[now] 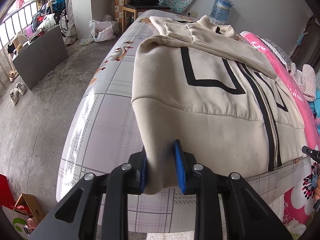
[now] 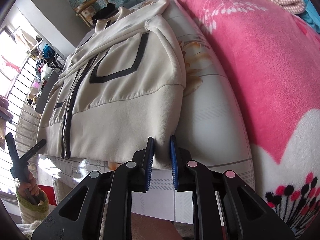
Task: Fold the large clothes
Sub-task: 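Lift the held hem with both tools and fold it toward the collar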
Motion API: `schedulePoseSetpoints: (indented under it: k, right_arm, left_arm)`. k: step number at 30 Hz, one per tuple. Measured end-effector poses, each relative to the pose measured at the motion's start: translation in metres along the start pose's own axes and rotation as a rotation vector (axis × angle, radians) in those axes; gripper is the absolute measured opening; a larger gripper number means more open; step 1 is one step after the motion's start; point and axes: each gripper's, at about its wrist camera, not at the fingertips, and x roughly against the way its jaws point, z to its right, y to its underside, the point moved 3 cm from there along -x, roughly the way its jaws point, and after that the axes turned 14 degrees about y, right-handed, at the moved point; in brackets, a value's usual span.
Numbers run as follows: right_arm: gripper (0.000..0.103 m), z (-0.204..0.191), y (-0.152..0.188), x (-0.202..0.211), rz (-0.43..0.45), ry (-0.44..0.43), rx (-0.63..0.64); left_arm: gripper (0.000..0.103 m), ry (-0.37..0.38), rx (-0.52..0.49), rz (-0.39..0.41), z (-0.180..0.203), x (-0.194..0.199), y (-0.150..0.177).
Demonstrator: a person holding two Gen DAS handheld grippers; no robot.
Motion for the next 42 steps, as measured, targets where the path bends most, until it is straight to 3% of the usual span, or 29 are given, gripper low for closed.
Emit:
schedulePoseSetpoints:
  k: [1,3,7,11,16,22,26,31,37,42]
  right_arm:
    - [0.008,-0.001,0.000,0.001,0.006,0.009,0.008]
    - [0.006,-0.005,-0.002,0.008,0.026,0.014,0.018]
    - [0.005,-0.010,-0.008,0.042,0.114,0.004,0.045]
    - [0.005,-0.013,-0.009,0.075,0.189,0.002,0.064]
    - [0.005,-0.003,0.010,0.100,0.160,-0.026,0.045]
    - [0.005,0.020,0.037,0.101,0.069,-0.161,-0.101]
    - [0.005,0.019,0.018,0.092,0.073,-0.259,-0.180]
    - [0.005,0.015,-0.030,0.087,0.132,-0.321,-0.244]
    - [0.006,0.015,-0.087,0.049,0.123,-0.327,-0.284]
    - [0.012,0.015,-0.120,0.000,0.070,-0.320,-0.334]
  left_arm:
    - [0.017,0.000,-0.001,0.006,0.000,0.001,0.000]
    - [0.008,0.001,-0.025,0.018,0.002,0.007,-0.002]
    - [0.006,0.025,-0.056,0.067,0.009,0.032,-0.005]
    - [0.005,0.098,-0.061,0.107,0.017,0.059,-0.005]
    - [0.005,0.176,-0.025,0.094,0.016,0.088,0.013]
    - [0.005,0.285,0.105,0.053,-0.004,0.097,0.039]
    - [0.005,0.405,0.183,0.075,-0.009,0.090,0.020]
    - [0.005,0.550,0.283,0.150,-0.021,0.087,-0.032]
    - [0.006,0.486,0.320,0.132,-0.028,0.041,-0.086]
    - [0.009,0.414,0.374,0.072,-0.045,-0.009,-0.106]
